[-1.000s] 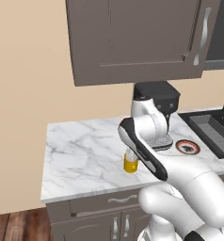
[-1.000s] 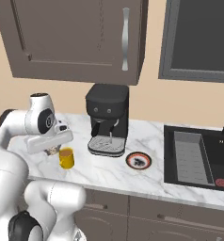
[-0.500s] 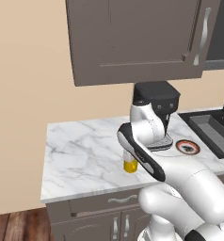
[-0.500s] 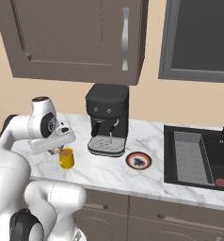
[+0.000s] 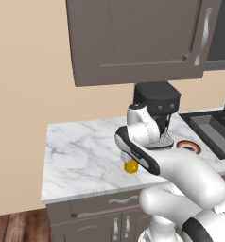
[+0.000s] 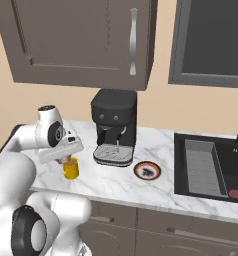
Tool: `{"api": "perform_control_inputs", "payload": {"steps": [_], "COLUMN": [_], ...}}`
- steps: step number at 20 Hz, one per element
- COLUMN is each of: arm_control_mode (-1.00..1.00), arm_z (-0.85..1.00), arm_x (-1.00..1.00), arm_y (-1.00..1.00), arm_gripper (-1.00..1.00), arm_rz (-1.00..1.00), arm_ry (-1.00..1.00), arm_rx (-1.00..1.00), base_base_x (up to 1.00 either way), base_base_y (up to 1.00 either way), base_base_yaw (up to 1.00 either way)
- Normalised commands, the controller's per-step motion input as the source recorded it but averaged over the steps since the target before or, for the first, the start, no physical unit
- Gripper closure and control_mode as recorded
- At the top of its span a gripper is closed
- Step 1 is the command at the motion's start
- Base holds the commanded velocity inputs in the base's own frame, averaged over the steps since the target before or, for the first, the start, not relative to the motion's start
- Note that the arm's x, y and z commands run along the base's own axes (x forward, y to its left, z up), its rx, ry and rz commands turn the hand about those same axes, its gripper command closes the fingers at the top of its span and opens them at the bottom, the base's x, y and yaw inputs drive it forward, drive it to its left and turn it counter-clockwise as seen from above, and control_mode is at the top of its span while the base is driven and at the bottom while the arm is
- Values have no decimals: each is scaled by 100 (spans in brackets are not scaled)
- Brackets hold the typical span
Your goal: Take a sugar cube from the saucer and place it inside the coffee. Then, grab milk from the fridge and place it next to the coffee on the counter to sweeten the coffee.
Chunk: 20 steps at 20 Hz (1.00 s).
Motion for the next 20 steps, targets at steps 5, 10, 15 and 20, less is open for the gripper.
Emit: {"api": "perform_control_inputs", "payload": {"steps": [5, 10, 15, 20], "arm_control_mode": [-100, -100, -100, -100], "arm_z": [-26, -13, -13, -14], "arm_x": [21, 20, 18, 19], "arm_y": [0, 0, 0, 0], "arm_gripper": [100, 100, 100, 100], "arm_rz": [-5, -5, -5, -5], "arm_ry": [0, 0, 0, 0], "arm_rx": [-2, -2, -3, -3], "base_base_x": [0, 0, 0, 0], "base_base_y": [0, 0, 0, 0], "base_base_yaw": [0, 0, 0, 0]}}
